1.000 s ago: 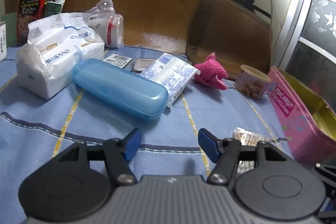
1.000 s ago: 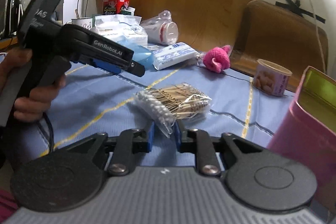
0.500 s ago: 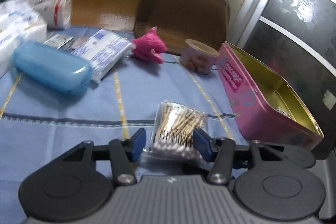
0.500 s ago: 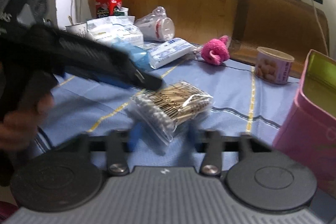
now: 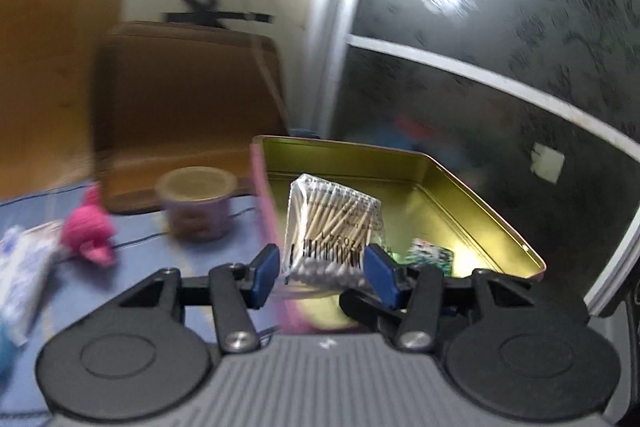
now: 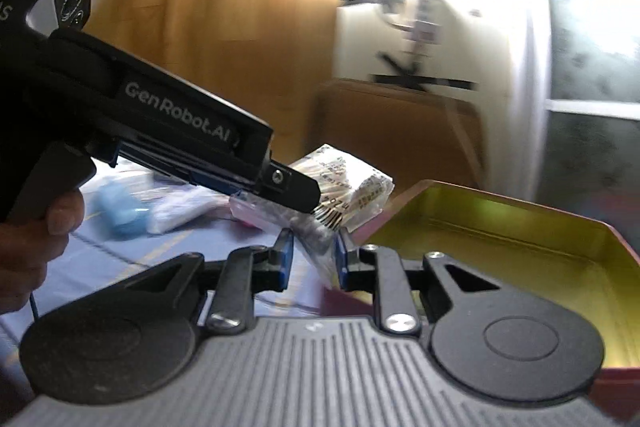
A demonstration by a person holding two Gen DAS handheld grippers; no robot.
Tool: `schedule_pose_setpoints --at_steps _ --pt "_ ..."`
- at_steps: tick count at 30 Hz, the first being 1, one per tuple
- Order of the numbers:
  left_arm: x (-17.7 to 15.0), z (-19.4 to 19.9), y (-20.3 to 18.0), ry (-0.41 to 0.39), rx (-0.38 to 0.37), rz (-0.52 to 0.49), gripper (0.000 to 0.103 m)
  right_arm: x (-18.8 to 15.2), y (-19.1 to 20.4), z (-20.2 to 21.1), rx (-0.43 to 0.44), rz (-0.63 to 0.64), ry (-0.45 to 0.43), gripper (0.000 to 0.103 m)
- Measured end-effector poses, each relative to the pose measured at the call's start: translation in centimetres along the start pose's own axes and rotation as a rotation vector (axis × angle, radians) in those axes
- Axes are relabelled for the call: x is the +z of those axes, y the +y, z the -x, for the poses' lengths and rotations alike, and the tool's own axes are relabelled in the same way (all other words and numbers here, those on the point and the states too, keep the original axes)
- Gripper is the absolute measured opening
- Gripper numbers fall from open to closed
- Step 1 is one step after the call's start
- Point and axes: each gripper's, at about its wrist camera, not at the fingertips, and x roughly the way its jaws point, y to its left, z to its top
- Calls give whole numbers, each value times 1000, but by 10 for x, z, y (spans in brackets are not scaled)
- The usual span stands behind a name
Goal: Organize soft objects
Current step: 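Drop the cotton swab bag into the pink tin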
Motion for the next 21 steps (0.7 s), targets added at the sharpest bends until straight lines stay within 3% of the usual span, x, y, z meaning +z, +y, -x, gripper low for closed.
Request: schedule_pose_setpoints --at_steps 3,8,11,21 --pt "9 -35 -25 25 -13 -34 52 -3 -25 -5 -87 -25 31 25" --pt "8 -78 -52 90 64 -99 54 -9 -59 -32 -274 -38 94 32" --pt "5 -82 -53 109 77 -102 54 -16 -75 -28 -277 -107 91 33" --pt "6 -44 -31 100 197 -59 60 -15 -67 -18 -240 -145 48 34"
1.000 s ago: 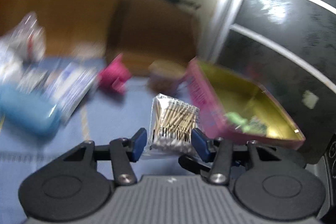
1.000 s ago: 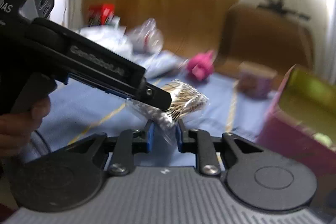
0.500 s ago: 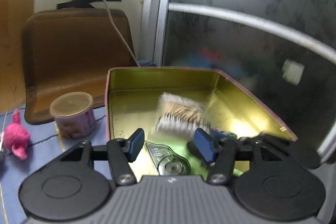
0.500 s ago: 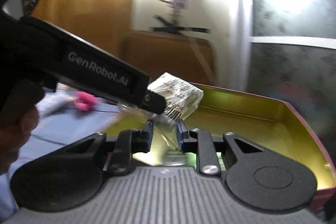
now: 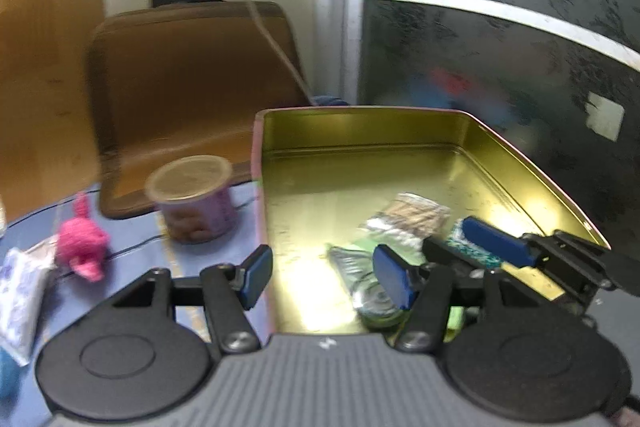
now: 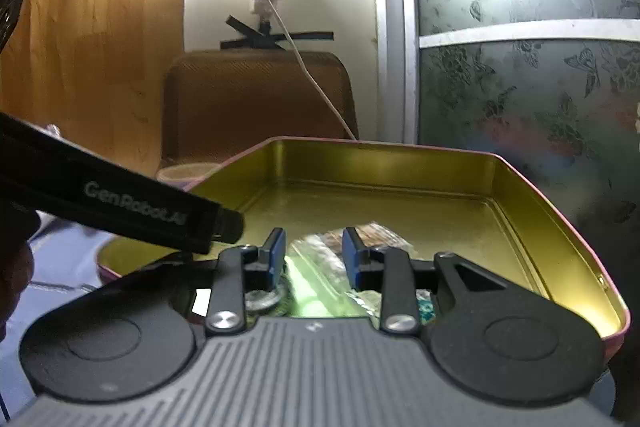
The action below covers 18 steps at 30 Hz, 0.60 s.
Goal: Organize soft objects
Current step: 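Drop the cotton swab bag into the pink tin, then reach the right gripper to the pink plush toy and grasp it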
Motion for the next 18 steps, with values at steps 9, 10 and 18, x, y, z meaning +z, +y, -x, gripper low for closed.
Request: schedule_pose_setpoints --at_steps 9,10,18 --pt "-22 38 68 -3 147 132 62 14 31 12 86 14 -66 35" --pt "-25 39 75 2 164 144 62 15 36 14 105 15 -67 35" --pt "-62 55 130 34 306 235 62 12 93 16 245 116 -51 37"
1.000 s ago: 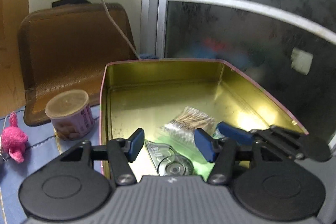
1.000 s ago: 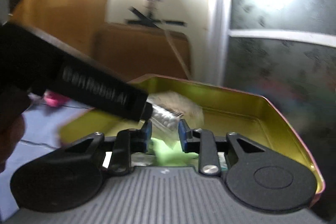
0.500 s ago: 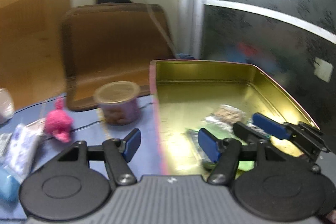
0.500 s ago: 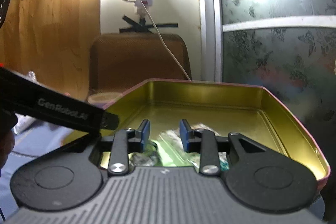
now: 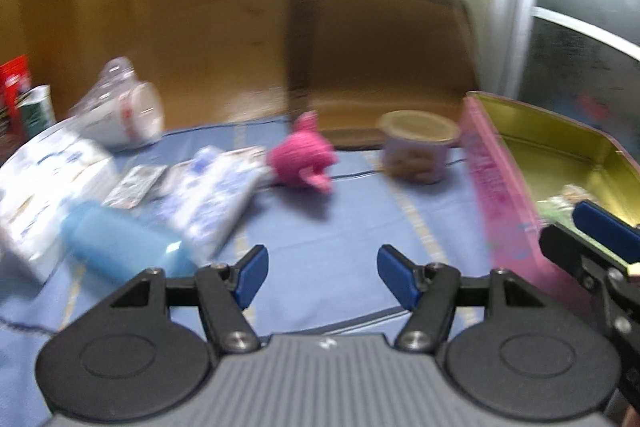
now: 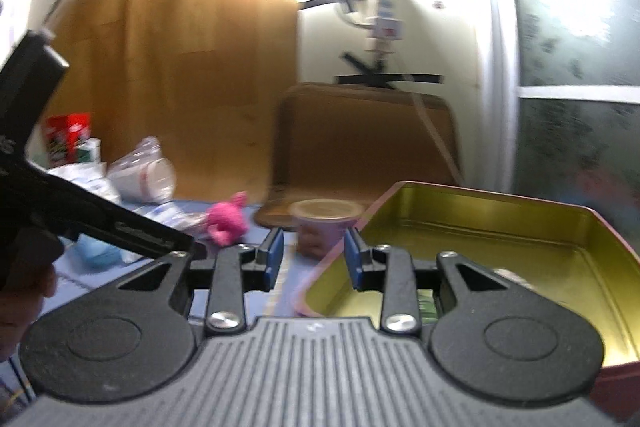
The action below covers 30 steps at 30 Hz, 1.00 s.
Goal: Organize soft objects
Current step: 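Reach the right gripper to the pink plush toy and grasp it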
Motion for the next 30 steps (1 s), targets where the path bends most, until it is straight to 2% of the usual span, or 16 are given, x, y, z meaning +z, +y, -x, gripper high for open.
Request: schedule_pose_setpoints --at_steps 6,13,18,25,30 --pt "-14 0 46 10 87 66 62 -2 33 -18 105 36 64 37" --pt "-25 -1 87 15 165 140 62 -2 58 -42 185 35 147 37" --pt "-30 -4 108 19 185 179 65 2 69 -62 218 2 198 37" --pt "-40 -10 124 -1 189 209 65 2 81 -87 220 5 244 40" --pt "-43 -9 119 -27 196 188 66 14 79 -124 167 -44 236 47"
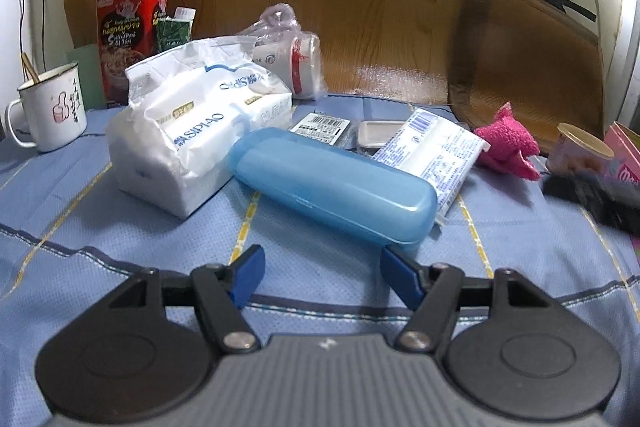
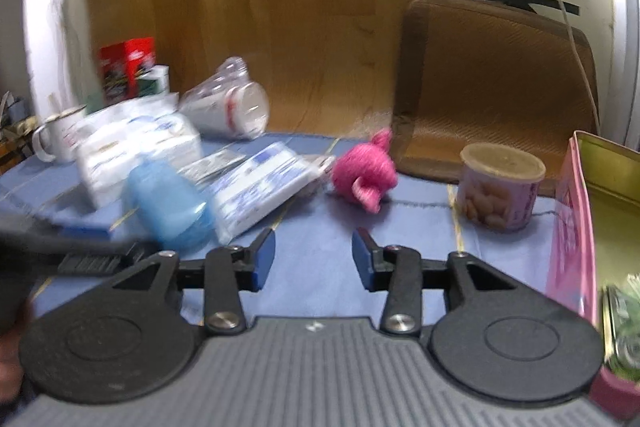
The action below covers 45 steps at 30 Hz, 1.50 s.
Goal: Organize soft objects
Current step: 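Reach the right gripper to the pink plush toy and grasp it, then carry the pink plush into the tin and release it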
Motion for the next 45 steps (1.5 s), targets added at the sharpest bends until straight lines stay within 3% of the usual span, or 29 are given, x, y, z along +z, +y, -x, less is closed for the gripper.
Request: schedule_pose_setpoints --at_steps 6,9,10,11,12,17,24,28,30,33,35,38,45 --pt "-4 7 -14 -78 16 -76 66 22 -17 -49 -77 -84 -1 55" --pt "-4 7 -19 -86 15 -109 66 27 -21 -83 -88 -80 85 54" --pt "-4 7 -18 -86 12 -106 66 26 -23 -90 -84 -88 113 45" --pt "-4 7 -17 -85 6 -99 67 24 -25 -94 -76 -100 133 25" --pt "-3 7 -15 -82 0 -90 67 21 -27 -94 -70 -116 147 19" --pt "-1 6 -8 -66 -34 -56 69 2 -25 -57 -28 -106 135 18" --pt "-3 16 -4 -91 -145 -50 70 -45 -10 40 102 21 138 18" --pt "-6 22 -8 -28 -303 6 74 -65 -7 72 158 25 136 18" --pt "-9 24 -15 20 -409 40 88 -66 -4 75 164 36 129 17" --pt "-10 29 -37 61 -512 32 91 -67 -1 70 183 19 129 18" --pt "-10 30 -55 81 -534 -8 84 -67 0 70 181 24 121 16" --pt "-8 28 -76 135 -584 -35 58 -67 -3 76 191 2 94 13" --pt "22 59 -132 42 -671 -144 59 -55 -28 116 60 6 -109 12"
